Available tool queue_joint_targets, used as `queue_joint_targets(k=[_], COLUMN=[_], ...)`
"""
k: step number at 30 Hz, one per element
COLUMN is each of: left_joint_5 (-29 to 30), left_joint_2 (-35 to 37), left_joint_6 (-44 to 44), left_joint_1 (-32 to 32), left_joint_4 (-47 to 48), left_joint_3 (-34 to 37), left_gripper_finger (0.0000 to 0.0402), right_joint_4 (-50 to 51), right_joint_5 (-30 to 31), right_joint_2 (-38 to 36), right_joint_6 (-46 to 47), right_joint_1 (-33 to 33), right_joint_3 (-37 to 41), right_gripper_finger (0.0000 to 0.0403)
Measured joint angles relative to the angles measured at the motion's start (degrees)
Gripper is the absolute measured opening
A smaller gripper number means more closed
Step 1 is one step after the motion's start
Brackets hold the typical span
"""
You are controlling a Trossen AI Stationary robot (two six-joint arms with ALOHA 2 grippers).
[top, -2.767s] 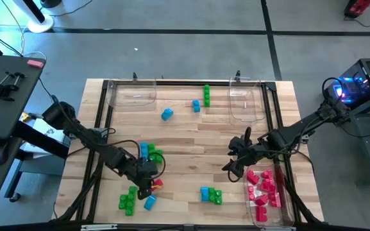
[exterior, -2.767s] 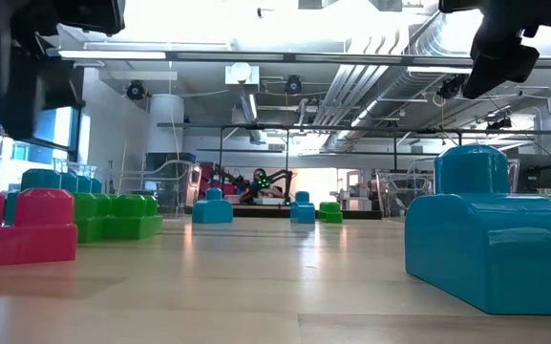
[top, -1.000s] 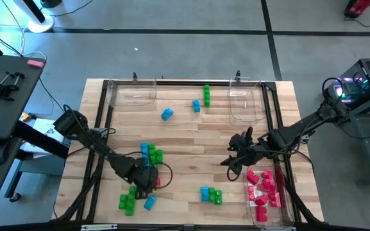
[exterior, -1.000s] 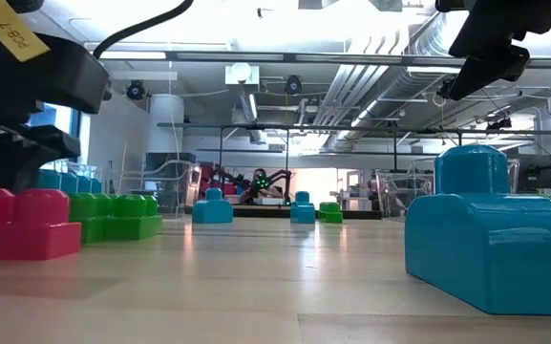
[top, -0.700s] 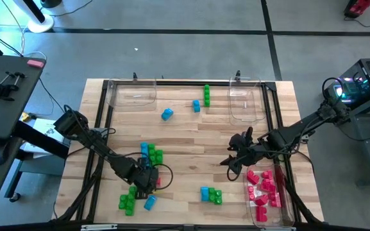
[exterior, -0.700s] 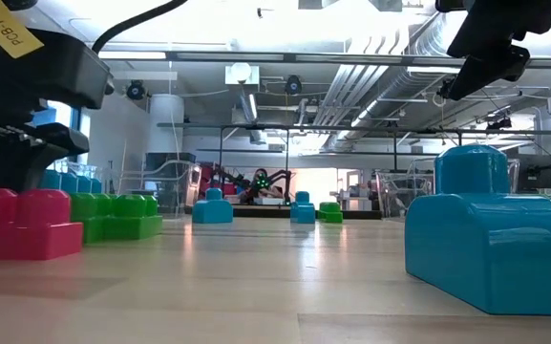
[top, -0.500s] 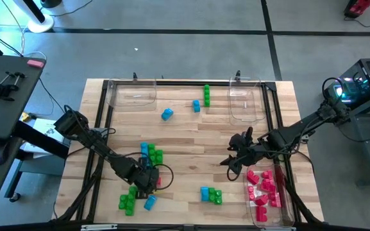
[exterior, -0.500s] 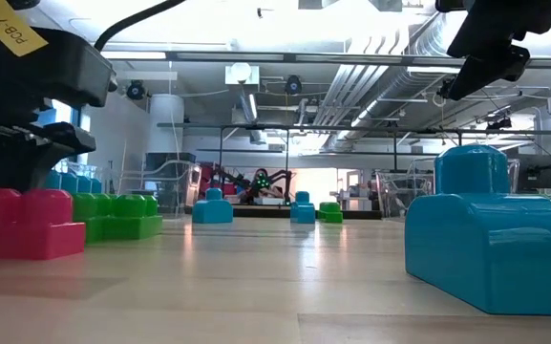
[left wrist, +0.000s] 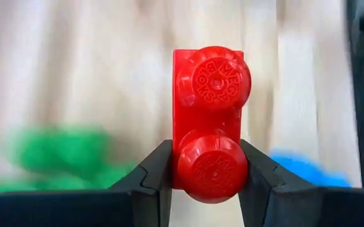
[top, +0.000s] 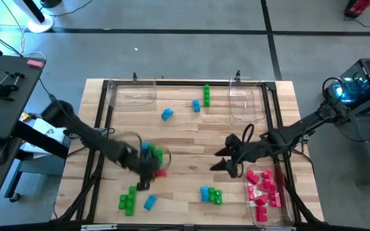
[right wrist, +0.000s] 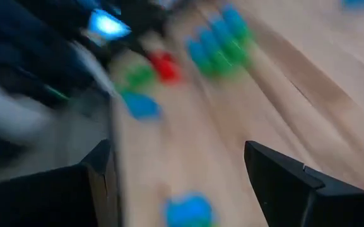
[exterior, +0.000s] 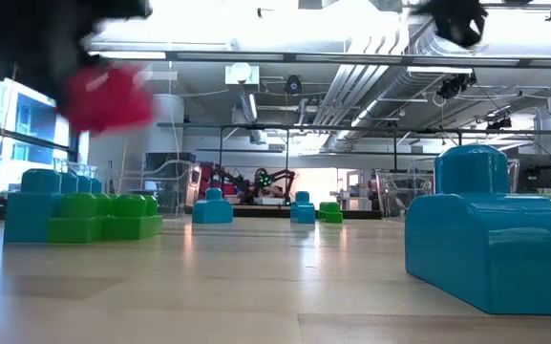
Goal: Sort blocks
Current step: Put the red game piece into the bottom right transparent bin
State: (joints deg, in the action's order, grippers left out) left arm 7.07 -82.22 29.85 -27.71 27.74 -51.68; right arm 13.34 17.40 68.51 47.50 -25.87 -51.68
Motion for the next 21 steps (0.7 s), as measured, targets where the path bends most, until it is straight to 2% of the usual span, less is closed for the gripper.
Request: queue_joint_targets(k=[5,9,15,21], left_joint_5=[3.3,-2.0,-3.9,-2.7], left_joint_2=[10.1,12.2,6.1,-3.1], left_joint_6=[-7.0,-8.3,-15.0,-24.6], left_joint_1=[9.5,15.5,16.3,17.3], left_joint_4=[-10.3,-20.9,-14.1,-13.8], left_joint_3=[-0.1,-0.6,-6.3,-15.0], left_gripper_finger=[0.01,0.01,0.01,0.01], right_joint_4=[-15.7,-20.3,-21.2,-21.5], right_joint_5=[5.7,8.3,8.5,5.2], right_joint_2=[0.2,0.2,0.2,3.7], right_joint_6=[-14.0,-24.3,-32.3,-34.9], right_joint_1=[3.2,6.8,10.6,11.0], right_joint_3=[0.0,0.0,0.0,0.0], right_gripper_finger=[0.0228,0.0228,0.0228,0.0228])
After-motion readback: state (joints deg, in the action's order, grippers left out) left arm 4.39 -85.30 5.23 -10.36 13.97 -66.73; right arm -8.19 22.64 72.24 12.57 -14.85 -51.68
